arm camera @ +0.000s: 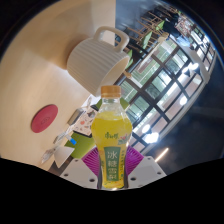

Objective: Pour water

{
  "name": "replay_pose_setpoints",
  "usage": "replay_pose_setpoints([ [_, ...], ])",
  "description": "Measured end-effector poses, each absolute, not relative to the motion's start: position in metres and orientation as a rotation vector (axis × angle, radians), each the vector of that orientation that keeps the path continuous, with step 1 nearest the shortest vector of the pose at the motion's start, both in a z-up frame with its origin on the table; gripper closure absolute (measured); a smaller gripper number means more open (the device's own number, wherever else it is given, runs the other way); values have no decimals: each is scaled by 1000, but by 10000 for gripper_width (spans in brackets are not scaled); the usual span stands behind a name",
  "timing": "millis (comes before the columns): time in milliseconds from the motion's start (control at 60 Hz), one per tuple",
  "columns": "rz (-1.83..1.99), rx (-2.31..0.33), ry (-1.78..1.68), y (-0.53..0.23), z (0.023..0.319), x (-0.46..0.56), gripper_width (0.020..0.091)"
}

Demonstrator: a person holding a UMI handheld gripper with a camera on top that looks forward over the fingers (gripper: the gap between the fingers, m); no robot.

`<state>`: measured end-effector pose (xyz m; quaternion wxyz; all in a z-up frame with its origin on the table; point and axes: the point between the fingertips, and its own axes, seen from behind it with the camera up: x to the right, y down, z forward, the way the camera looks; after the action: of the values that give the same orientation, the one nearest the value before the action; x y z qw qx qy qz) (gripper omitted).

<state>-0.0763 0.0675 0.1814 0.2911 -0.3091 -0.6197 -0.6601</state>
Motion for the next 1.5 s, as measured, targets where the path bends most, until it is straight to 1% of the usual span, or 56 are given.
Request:
replay_pose_setpoints([
  [133,-1745,-840,-1620,74,186,-79,810],
  [150,-1748,-845,-1593,68,180,-78,812],
  [167,-1725,-863,-1594,66,189,-75,812],
  [217,-1674,-906,-1526,75,191,-73,812],
  [267,-1587,-984,-1422,77,200,-70,812],
  [283,-1550,-1012,-1368,64,200,-68,813],
  [317,-1447,-1096,-1291,72,211,-61,812],
  [383,-1199,-1278,-1050,77,215,-49,812],
  [417,-1058,-1364,-920,80,211,-43,812],
  [433,-993,-1371,-824,60,198,-41,813],
  [450,-916,-1423,-785,71,197,-38,812],
  [500,-691,-1518,-608,70,189,-35,815],
  [533,-532,-1566,-482,69,178,-35,815],
  [550,-456,-1587,-408,70,168,-35,815],
  [567,-382,-1580,-329,73,152,-34,814],
  [583,-314,-1610,-308,65,165,-29,814],
  [650,-89,-1645,-166,55,161,-29,812],
  [667,-47,-1655,-122,65,139,-38,813],
  [683,-13,-1671,-91,65,134,-37,813],
  [700,16,-1663,-46,79,111,-46,813],
  [717,23,-1685,-44,63,124,-35,813],
  [783,51,-1672,2,66,122,-31,813],
  [800,61,-1671,12,70,111,-32,813],
  [850,97,-1691,38,74,99,-37,813],
  [950,128,-1708,20,84,87,-35,808],
  [967,121,-1721,12,85,82,-37,782],
  [983,113,-1720,-2,87,76,-43,786],
  [1000,109,-1696,-10,89,78,-41,800],
  [1100,41,-1699,-43,92,77,-35,800],
  [1117,37,-1698,-40,94,81,-41,801],
  [1133,38,-1696,-37,91,77,-37,800],
  [1233,46,-1699,-30,93,78,-35,799],
  [1250,48,-1701,-29,93,78,-35,762],
  [1267,49,-1701,-28,93,78,-34,755],
  [1283,50,-1703,-29,93,78,-34,730],
  [1317,51,-1708,-32,93,78,-33,661],
  [1350,52,-1720,-36,92,77,-32,623],
  [1383,46,-1753,-34,89,72,-29,558],
  [1400,41,-1770,-34,86,70,-33,497],
  [1417,36,-1784,-39,83,69,-32,477],
  [1467,11,-1796,-47,73,71,-30,252],
  [1483,2,-1796,-46,68,73,-28,246],
  [1500,-12,-1793,-47,62,76,-27,267],
])
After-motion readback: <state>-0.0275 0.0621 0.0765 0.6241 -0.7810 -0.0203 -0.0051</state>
